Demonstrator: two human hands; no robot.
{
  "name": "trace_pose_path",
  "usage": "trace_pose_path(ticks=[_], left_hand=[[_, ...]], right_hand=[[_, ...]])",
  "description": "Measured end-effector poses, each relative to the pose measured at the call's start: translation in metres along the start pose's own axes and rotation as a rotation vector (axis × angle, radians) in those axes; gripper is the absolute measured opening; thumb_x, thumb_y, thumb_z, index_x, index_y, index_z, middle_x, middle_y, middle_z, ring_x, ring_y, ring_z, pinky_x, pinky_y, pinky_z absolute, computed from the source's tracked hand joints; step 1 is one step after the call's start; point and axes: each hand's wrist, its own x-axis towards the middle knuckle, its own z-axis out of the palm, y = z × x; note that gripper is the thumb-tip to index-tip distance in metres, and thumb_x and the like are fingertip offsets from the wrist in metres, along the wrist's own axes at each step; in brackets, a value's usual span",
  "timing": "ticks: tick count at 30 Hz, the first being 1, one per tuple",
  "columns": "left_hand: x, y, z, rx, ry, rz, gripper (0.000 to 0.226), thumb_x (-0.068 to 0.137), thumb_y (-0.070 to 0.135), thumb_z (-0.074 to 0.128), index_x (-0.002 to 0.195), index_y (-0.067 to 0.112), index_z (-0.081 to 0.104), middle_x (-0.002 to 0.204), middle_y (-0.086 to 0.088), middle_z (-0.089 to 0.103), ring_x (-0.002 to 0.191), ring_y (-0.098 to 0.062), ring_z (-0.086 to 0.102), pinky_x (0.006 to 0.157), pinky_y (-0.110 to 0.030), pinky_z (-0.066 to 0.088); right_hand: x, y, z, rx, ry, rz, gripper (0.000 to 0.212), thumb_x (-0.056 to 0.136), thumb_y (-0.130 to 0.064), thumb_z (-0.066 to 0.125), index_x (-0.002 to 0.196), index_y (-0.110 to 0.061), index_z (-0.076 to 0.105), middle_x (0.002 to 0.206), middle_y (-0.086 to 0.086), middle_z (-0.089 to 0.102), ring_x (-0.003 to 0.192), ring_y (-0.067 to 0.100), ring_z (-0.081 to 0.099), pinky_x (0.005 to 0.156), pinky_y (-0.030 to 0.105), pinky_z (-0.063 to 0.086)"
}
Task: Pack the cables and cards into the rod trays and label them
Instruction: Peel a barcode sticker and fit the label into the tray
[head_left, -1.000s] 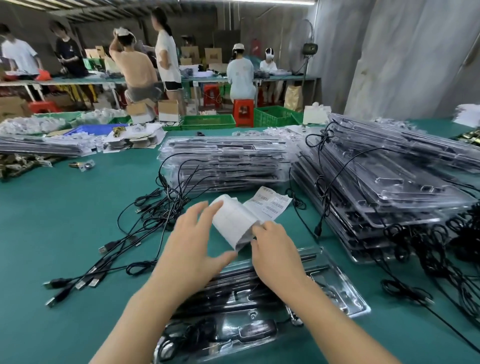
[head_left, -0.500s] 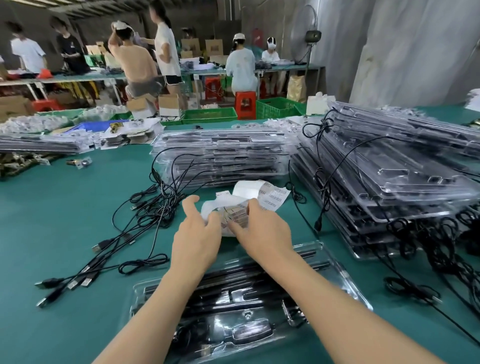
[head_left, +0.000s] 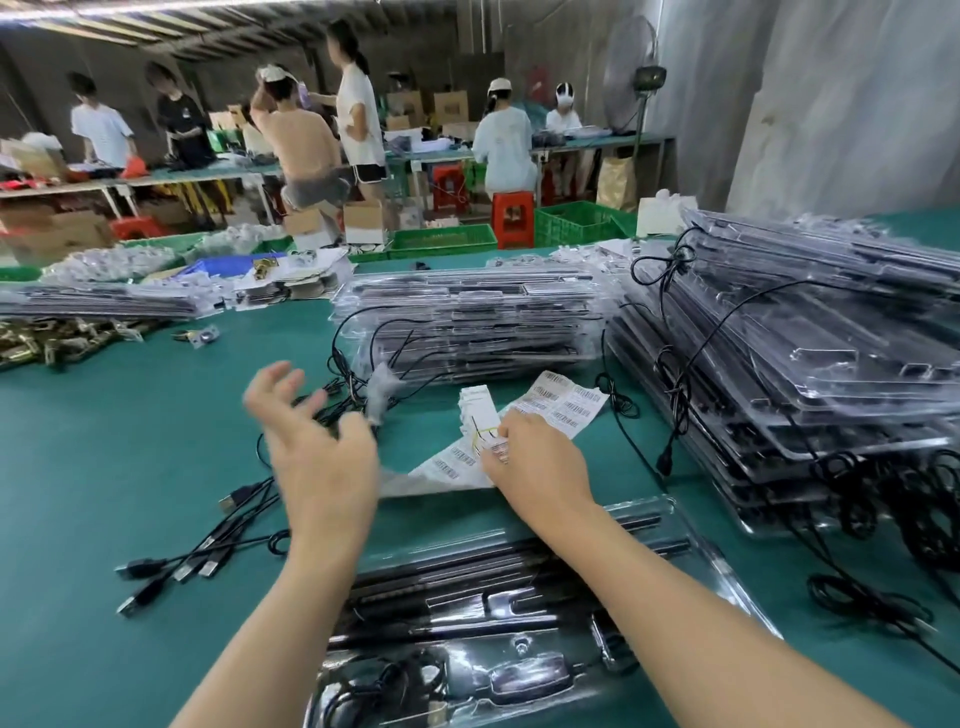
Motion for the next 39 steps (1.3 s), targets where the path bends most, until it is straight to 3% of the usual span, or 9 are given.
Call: trace_pose_path(ticks=[2, 5, 8, 11, 14, 16, 19, 28, 39], left_hand=[[0.007, -0.001, -0.018, 0.139, 0.123, 0.172, 0.072, 0.083, -0.006, 0.052, 0.14, 0.03, 0.026, 0.147, -0.006, 0.037, 0.131, -0.021, 0.045, 0.11, -0.049, 0.043], [0.016, -0.005, -0.033, 0.829, 0.047, 0.47, 0.096, 0.061, -0.015, 0.06, 0.148, 0.019, 0.038, 0.153, -0.018, 0.031, 0.141, -0.038, 0.028, 0.117, -0.053, 0.022], [0.015, 0.008, -0.028, 1.465, -0.468, 0.583, 0.084, 0.07, -0.001, 0.07, 0.141, 0.039, 0.05, 0.151, -0.002, 0.038, 0.14, -0.029, 0.032, 0.113, -0.045, 0.026], [0.028, 0.034, -0.021, 1.452, -1.042, 0.39, 0.053, 0.091, 0.014, 0.055, 0.13, 0.049, 0.054, 0.13, 0.02, 0.055, 0.117, -0.006, 0.051, 0.101, -0.03, 0.046], [0.04, 0.055, -0.015, 1.411, -1.332, 0.155, 0.035, 0.093, 0.054, 0.059, 0.128, 0.048, 0.06, 0.109, 0.026, 0.057, 0.097, 0.0, 0.055, 0.1, -0.031, 0.049], [0.045, 0.056, -0.001, 1.427, -1.308, 0.232, 0.042, 0.095, 0.067, 0.051, 0.126, 0.041, 0.065, 0.117, 0.021, 0.063, 0.102, -0.005, 0.057, 0.104, -0.035, 0.048], [0.041, 0.038, 0.035, 1.246, -1.11, 0.315, 0.029, 0.103, 0.042, 0.053, 0.13, 0.037, 0.063, 0.13, 0.006, 0.065, 0.102, -0.016, 0.066, 0.1, -0.038, 0.052], [0.033, -0.031, 0.081, 0.993, -0.79, 0.381, 0.022, 0.103, 0.039, 0.054, 0.116, 0.038, 0.071, 0.113, 0.009, 0.061, 0.107, -0.02, 0.062, 0.085, -0.035, 0.05], [0.04, -0.02, 0.092, 1.165, -0.885, 0.702, 0.026, 0.103, 0.041, 0.05, 0.106, 0.03, 0.073, 0.115, 0.01, 0.061, 0.116, -0.014, 0.053, 0.084, -0.034, 0.051]], right_hand=[[0.0, 0.001, 0.002, 0.003, 0.012, -0.004, 0.028, 0.1, -0.037, 0.054, 0.118, -0.016, 0.056, 0.114, 0.003, 0.061, 0.098, 0.024, 0.059, 0.072, 0.036, 0.046], [0.0, 0.001, 0.004, 0.004, 0.025, 0.0, 0.027, 0.1, -0.037, 0.053, 0.119, -0.017, 0.055, 0.114, 0.002, 0.06, 0.097, 0.023, 0.058, 0.069, 0.034, 0.04], [-0.001, 0.001, 0.005, 0.006, 0.048, -0.011, 0.025, 0.1, -0.037, 0.054, 0.118, -0.019, 0.055, 0.112, 0.0, 0.059, 0.096, 0.021, 0.057, 0.069, 0.033, 0.041], [0.0, 0.002, 0.006, 0.02, 0.058, -0.032, 0.024, 0.101, -0.036, 0.054, 0.118, -0.019, 0.054, 0.112, -0.001, 0.059, 0.097, 0.02, 0.057, 0.073, 0.033, 0.045], [0.002, 0.005, 0.006, 0.043, 0.042, -0.035, 0.025, 0.101, -0.038, 0.054, 0.118, -0.019, 0.055, 0.112, -0.002, 0.059, 0.098, 0.02, 0.057, 0.073, 0.033, 0.043], [0.002, 0.006, 0.006, 0.047, 0.046, -0.042, 0.023, 0.1, -0.038, 0.055, 0.115, -0.02, 0.055, 0.11, -0.002, 0.06, 0.097, 0.02, 0.057, 0.073, 0.034, 0.042], [0.001, 0.007, 0.007, 0.048, 0.085, -0.043, 0.021, 0.098, -0.041, 0.058, 0.109, -0.023, 0.054, 0.105, -0.004, 0.063, 0.093, 0.02, 0.059, 0.074, 0.036, 0.047], [0.009, 0.021, -0.005, 0.053, -0.004, -0.137, 0.021, 0.101, -0.039, 0.053, 0.111, -0.031, 0.069, 0.102, -0.006, 0.072, 0.096, 0.021, 0.065, 0.074, 0.033, 0.046], [0.027, 0.024, -0.02, -0.228, -0.03, -0.517, 0.027, 0.102, -0.031, 0.047, 0.107, -0.024, 0.073, 0.098, 0.0, 0.071, 0.096, 0.026, 0.06, 0.08, 0.039, 0.045]])
